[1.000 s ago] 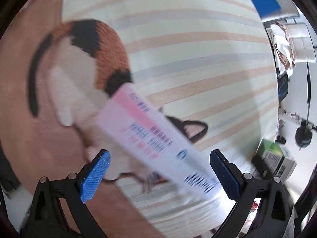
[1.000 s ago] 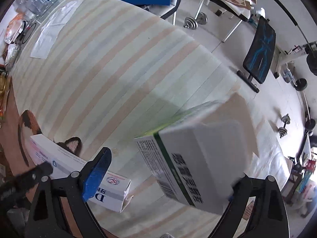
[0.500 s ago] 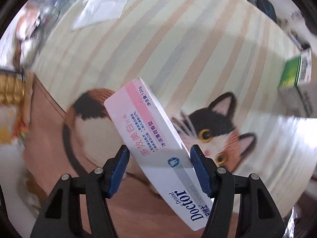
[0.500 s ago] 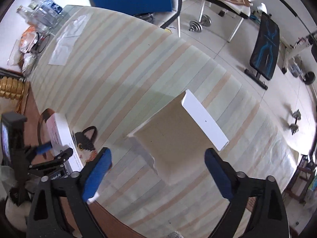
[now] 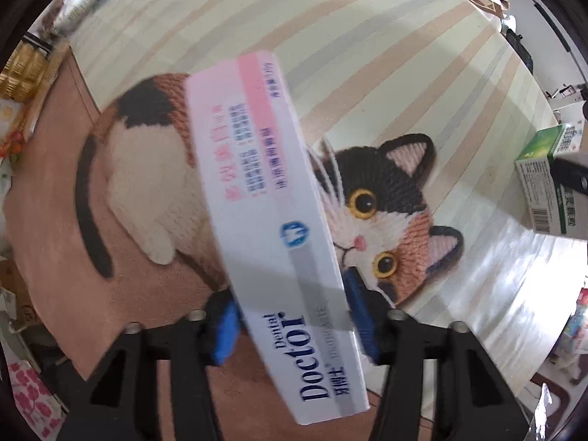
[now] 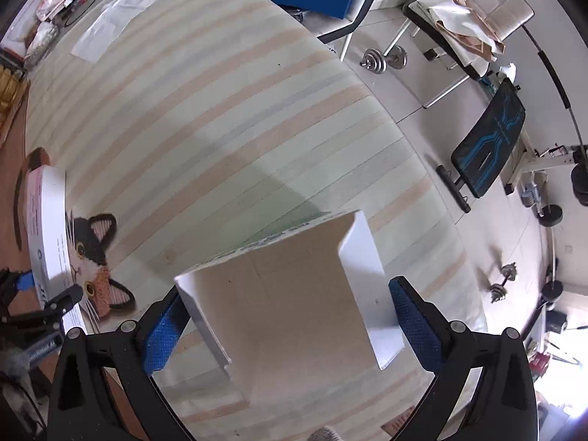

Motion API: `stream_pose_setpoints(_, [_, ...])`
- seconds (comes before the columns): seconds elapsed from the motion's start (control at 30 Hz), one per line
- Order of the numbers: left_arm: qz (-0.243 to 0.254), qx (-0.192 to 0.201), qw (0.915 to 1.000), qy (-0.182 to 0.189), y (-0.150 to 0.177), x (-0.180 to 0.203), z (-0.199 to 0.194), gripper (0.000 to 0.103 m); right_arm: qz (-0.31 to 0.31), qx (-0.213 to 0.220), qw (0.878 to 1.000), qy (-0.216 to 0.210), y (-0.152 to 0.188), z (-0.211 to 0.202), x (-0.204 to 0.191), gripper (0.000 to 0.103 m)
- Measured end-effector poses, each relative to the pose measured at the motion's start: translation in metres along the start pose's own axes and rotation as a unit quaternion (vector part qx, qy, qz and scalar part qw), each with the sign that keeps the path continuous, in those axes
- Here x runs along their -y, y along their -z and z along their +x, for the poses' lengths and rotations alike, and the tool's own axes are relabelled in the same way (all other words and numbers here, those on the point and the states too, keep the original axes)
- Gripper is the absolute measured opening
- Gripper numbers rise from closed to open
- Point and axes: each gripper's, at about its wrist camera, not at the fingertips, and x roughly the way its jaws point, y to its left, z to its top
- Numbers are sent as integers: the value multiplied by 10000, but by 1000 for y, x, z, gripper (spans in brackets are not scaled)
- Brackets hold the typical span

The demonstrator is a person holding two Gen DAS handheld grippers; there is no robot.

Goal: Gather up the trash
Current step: 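Grasp the Doctor toothpaste box with the left tool while the right tool grasps the green medicine box, then carry the toothpaste box and medicine box to the bin and release both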

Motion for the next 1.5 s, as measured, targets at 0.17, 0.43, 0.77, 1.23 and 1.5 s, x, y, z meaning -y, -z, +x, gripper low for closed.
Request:
stream_pose_setpoints(0.17, [209, 128, 9995, -195, 31, -24, -8, 47, 399, 116, 9988, -239, 6, -2, -1, 93])
stream_pose_setpoints(0.43, [354, 57, 9984, -440, 134, -76, -12, 47, 1228, -264, 9857, -1127, 80, -5, -49, 93])
stream_pose_setpoints(0.77, [567, -144, 9971, -490, 213, -76, 12, 48, 1103, -317, 9875, -1079, 138, -3, -106, 95])
stream_pose_setpoints(1.23, [520, 377, 9969, -453, 198, -87, -22, 46, 905, 141, 9945, -500, 136, -20, -135, 88])
stream_pose_setpoints(1.5, [467, 993, 9934, -336, 218, -121, -79, 46, 1302, 420, 9866, -891, 187, -60, -160, 88])
